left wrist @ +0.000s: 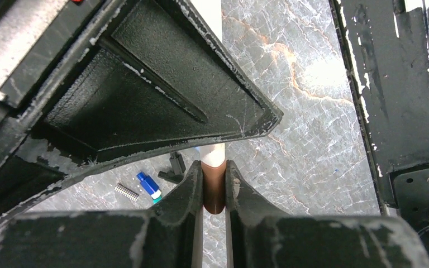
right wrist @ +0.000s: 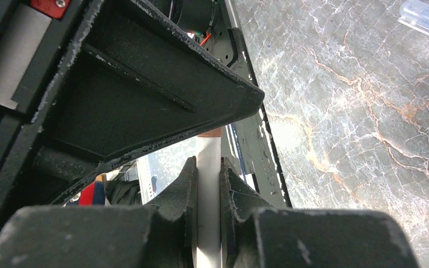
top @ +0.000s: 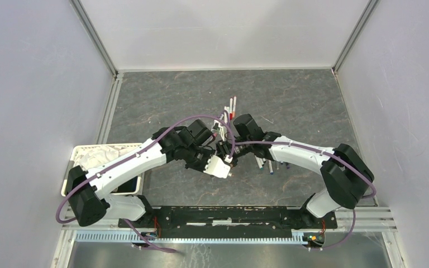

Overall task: Open the pen caps
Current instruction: Open the pen cap from the pen, then place the pen cap at the center of the board, then place the pen at the center of the board.

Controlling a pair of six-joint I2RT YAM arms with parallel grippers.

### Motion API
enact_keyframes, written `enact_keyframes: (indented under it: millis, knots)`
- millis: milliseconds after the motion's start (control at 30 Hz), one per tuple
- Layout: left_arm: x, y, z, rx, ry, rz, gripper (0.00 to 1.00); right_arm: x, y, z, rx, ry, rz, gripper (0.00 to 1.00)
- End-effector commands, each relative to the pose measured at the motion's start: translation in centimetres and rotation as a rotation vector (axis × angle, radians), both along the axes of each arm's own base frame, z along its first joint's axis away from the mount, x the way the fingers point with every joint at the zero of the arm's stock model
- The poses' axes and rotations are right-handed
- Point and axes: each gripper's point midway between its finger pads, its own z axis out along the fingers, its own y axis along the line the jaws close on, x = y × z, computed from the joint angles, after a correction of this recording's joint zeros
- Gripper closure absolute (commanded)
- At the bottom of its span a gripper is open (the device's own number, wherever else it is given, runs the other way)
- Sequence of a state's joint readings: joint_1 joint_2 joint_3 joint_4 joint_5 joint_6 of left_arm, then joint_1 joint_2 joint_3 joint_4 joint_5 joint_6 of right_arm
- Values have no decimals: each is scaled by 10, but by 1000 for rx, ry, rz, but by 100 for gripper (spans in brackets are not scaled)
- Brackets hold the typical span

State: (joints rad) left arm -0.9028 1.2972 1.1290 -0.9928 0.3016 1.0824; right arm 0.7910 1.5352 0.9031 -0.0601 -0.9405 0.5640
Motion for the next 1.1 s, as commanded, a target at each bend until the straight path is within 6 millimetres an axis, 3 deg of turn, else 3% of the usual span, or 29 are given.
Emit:
enact_keyframes:
  millis: [0, 133, 233, 333, 400, 433, 500, 533, 567, 667, 733, 800, 867, 967, 1067]
  knots:
    - [-1, 2, -7, 39, -8, -9, 89, 9, 12, 21, 68, -47, 17, 100]
    - [-5, 4, -11, 56, -4, -23, 89, 13, 16, 25, 80, -52, 19, 100]
    - [-4, 4, -12, 65, -13, -21, 98, 16, 21, 28, 98, -53, 15, 100]
    - [6, 11, -11, 99, -54, -7, 98, 12, 15, 15, 69, -36, 19, 100]
    - [30, 37, -8, 144, -90, 34, 98, 0, -3, -4, -4, -16, 17, 100]
    - [49, 60, -5, 160, -97, 73, 98, -9, -19, -18, -61, -21, 18, 100]
    - [89, 125, -2, 227, -129, 172, 98, -37, -57, -43, -173, -1, 23, 100]
    - [106, 153, -3, 251, -144, 216, 98, -52, -71, -47, -177, 10, 16, 100]
    - [111, 168, -5, 270, -134, 240, 98, -65, -84, -56, -192, 39, -4, 100]
    - [121, 163, 4, 220, -157, 274, 98, -88, -109, -64, -230, 53, 0, 100]
    - [124, 156, 7, 207, -175, 272, 98, -93, -111, -62, -199, 60, -14, 100]
    - [117, 134, 12, 175, -159, 270, 98, -85, -106, -53, -161, 23, -32, 100]
    - [104, 104, 18, 113, -129, 272, 98, -69, -103, -42, -157, -42, -41, 100]
    - [89, 68, 17, 41, -83, 318, 98, -24, -110, -37, -211, -150, -166, 100]
    - [89, 60, -2, 45, -13, 420, 98, 34, -136, -44, -368, -292, -389, 100]
